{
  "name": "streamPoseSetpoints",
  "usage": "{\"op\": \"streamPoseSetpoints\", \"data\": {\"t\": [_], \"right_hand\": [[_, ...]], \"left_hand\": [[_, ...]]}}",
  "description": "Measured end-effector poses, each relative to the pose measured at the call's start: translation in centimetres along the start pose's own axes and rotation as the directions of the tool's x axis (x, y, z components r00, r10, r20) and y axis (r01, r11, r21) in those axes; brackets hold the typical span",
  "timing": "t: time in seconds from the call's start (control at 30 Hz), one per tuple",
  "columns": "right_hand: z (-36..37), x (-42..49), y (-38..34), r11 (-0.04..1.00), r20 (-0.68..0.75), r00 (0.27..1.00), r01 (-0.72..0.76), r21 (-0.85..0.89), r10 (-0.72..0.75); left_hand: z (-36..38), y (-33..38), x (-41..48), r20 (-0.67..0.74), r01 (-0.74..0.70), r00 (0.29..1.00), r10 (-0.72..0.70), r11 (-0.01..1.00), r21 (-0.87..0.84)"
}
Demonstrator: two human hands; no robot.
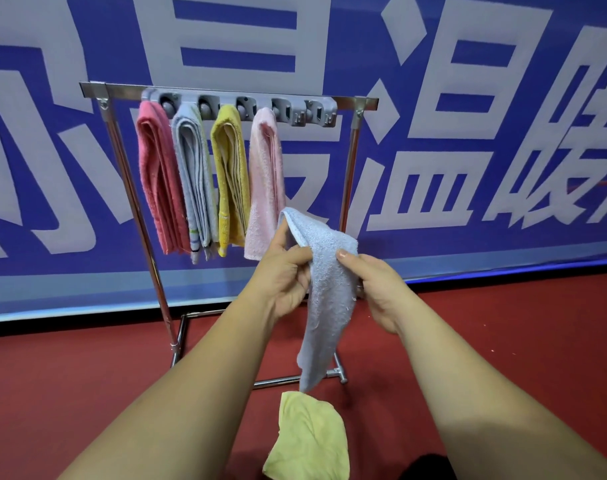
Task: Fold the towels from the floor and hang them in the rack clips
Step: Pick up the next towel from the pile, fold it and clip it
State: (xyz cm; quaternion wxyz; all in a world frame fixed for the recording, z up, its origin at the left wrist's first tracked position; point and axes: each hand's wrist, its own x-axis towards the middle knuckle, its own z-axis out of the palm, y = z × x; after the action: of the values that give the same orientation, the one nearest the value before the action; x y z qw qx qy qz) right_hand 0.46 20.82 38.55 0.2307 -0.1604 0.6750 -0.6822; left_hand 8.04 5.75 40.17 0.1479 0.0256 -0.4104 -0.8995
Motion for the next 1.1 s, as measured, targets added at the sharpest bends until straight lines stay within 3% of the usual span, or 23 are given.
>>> {"op": "streamPoseSetpoints", "data": {"t": [0.17, 0.43, 0.57, 0.67, 0.87, 0.93, 1.0, 1.1], "right_hand": [[0.5, 0.2, -0.8, 0.988, 0.044, 0.999, 0.023, 0.154, -0.03], [2.1, 0.5, -1.6, 0.999, -0.152, 0.988, 0.037, 0.029, -0.032], [2.2, 0.6, -1.9, 0.999, -0.22, 0.975, 0.027, 0.029, -0.02], [2.1, 0.7, -2.2, 0.999, -0.257, 0.966, 0.002, 0.034, 0.007], [1.5, 0.6, -3.2, 0.995, -0.245, 0.967, -0.052, 0.09, 0.073], [1.4, 0.4, -3.4, 0.998, -0.245, 0.967, -0.061, 0.028, 0.066], [1.3, 0.5, -3.1, 0.988, -0.259, 0.966, -0.062, -0.143, 0.024], [1.7, 0.8, -2.7, 0.804, -0.295, 0.941, -0.043, -0.593, -0.168]], "left_hand": [[-1.5, 0.2, 0.4, -0.048, 0.089, 0.995, -0.086, 0.994, 0.058], [-2.1, -0.1, -1.3, -0.161, 0.371, 0.923, -0.348, 0.917, 0.145], [-3.2, -0.6, -1.7, -0.159, 0.488, 0.872, -0.462, 0.813, 0.317], [-3.6, -1.1, -1.7, -0.16, 0.499, 0.865, -0.475, 0.791, 0.353], [-3.9, -1.3, -1.5, -0.075, 0.395, 0.918, -0.39, 0.876, 0.278], [-3.6, -1.4, -1.4, -0.03, 0.346, 0.935, -0.354, 0.888, 0.303], [-3.5, -1.5, -1.1, -0.044, 0.32, 0.946, -0.322, 0.898, 0.302], [-3.2, -1.6, -0.3, -0.149, 0.296, 0.953, -0.265, 0.92, 0.258]]}}
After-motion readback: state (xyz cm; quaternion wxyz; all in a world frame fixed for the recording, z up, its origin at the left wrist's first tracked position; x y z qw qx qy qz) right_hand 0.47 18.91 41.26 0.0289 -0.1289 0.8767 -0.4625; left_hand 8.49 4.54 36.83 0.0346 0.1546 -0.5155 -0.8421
